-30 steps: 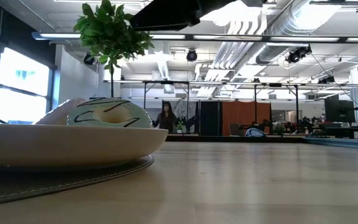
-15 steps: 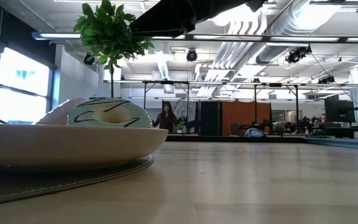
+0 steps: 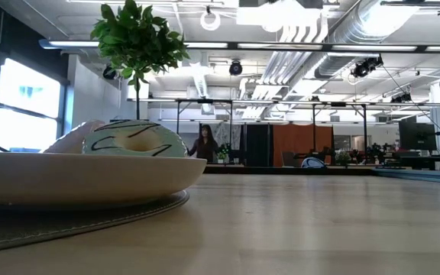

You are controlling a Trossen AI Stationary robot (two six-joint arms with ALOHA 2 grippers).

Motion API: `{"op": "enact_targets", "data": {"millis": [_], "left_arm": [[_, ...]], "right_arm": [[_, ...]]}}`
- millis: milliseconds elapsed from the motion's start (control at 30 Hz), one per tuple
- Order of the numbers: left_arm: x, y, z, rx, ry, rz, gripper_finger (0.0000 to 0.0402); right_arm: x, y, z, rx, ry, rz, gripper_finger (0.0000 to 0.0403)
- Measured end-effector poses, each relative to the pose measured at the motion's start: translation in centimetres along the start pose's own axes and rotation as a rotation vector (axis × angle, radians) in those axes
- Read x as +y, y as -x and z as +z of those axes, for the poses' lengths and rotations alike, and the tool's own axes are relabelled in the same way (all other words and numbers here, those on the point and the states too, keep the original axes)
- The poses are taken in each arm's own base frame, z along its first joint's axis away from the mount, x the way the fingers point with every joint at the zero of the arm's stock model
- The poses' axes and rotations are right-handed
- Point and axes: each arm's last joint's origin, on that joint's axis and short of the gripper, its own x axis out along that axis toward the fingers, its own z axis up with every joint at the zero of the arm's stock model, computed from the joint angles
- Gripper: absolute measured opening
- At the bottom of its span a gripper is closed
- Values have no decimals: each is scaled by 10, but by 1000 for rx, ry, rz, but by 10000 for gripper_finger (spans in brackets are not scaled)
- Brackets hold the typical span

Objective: Pick & Place donuts
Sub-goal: Return to Home Position

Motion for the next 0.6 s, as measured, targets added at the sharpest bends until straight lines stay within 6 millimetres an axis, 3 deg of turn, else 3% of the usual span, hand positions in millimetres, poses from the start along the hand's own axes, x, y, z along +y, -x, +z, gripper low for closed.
{"op": "enact_targets", "data": {"millis": [200, 300, 400, 500, 600], "left_arm": [[39, 11, 27, 33, 14, -17, 147], [52, 9, 34, -127, 11, -73, 147], [65, 5, 38, -351, 31, -159, 147], [77, -3, 32, -321, 78, -184, 147], [77, -11, 21, -339, 108, -239, 147]], "right_arm": [[-19, 73, 9, -29, -203, -44, 161], [-23, 92, 7, -34, -217, -46, 162], [-20, 95, -10, -85, -215, -10, 166], [-15, 87, -40, -185, -237, 54, 167], [-20, 90, -68, -298, -294, 74, 165]]}}
